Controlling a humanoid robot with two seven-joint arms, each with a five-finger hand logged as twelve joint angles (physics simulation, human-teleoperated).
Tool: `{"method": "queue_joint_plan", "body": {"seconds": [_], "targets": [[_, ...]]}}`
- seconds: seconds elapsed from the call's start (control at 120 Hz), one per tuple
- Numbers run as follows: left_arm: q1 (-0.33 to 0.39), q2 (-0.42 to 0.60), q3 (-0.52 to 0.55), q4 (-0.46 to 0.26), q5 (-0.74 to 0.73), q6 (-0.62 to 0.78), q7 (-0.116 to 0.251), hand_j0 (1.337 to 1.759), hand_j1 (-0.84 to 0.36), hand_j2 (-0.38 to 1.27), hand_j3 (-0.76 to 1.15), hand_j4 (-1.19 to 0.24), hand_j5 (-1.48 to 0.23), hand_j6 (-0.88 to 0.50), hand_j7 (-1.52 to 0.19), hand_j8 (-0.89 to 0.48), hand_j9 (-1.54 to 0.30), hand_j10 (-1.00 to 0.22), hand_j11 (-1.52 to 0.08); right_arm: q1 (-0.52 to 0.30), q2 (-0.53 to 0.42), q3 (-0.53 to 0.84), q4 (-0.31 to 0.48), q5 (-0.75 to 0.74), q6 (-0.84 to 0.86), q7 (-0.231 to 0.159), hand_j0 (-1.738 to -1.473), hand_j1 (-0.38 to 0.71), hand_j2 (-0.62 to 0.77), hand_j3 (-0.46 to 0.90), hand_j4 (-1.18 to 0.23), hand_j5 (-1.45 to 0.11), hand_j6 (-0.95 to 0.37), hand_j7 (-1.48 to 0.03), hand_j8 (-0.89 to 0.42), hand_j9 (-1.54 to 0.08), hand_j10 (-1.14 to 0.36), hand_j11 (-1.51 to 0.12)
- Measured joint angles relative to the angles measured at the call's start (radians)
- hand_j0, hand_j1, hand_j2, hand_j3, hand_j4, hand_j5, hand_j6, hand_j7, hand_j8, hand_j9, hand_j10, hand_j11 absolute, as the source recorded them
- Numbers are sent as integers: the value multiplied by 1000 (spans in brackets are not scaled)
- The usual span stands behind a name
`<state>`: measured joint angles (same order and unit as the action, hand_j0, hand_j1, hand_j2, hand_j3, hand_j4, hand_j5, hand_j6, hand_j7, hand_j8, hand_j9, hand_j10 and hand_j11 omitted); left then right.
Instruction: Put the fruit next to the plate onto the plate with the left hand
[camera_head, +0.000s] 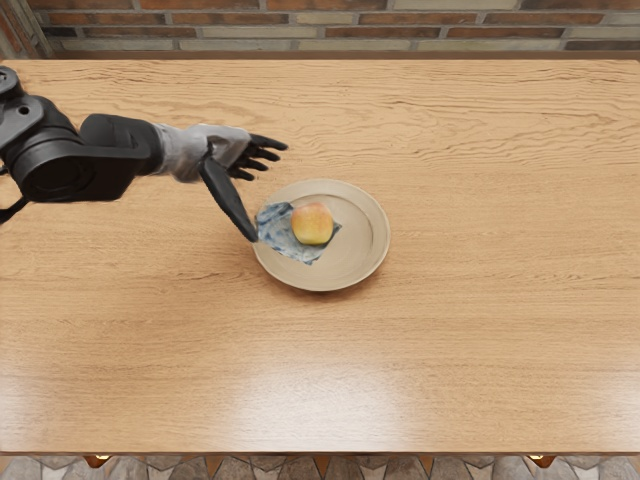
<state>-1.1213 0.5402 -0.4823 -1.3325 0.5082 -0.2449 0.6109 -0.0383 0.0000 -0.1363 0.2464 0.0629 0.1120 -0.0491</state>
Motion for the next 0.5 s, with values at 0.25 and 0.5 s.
{"method": "queue_joint_plan", "body": {"seconds": [0.25,0.5], "targets": [[48,187,-75,-16,-208,-292,0,1658,338,12,0,-12,-15,-9,-14,-7,-14,-9,-14,0,0,0,1,0,0,0,-1658,-334,-3,0,-13,-17,-12,-17,-12,-17,-12,-17],[117,425,-109,-16,-386,-360,0,1658,346,4,0,-4,-4,-4,-4,-3,-4,-3,-4,0,0,0,1,0,0,0,-1658,-334,-3,0,-13,-16,-12,-17,-12,-16,-12,-17]]}}
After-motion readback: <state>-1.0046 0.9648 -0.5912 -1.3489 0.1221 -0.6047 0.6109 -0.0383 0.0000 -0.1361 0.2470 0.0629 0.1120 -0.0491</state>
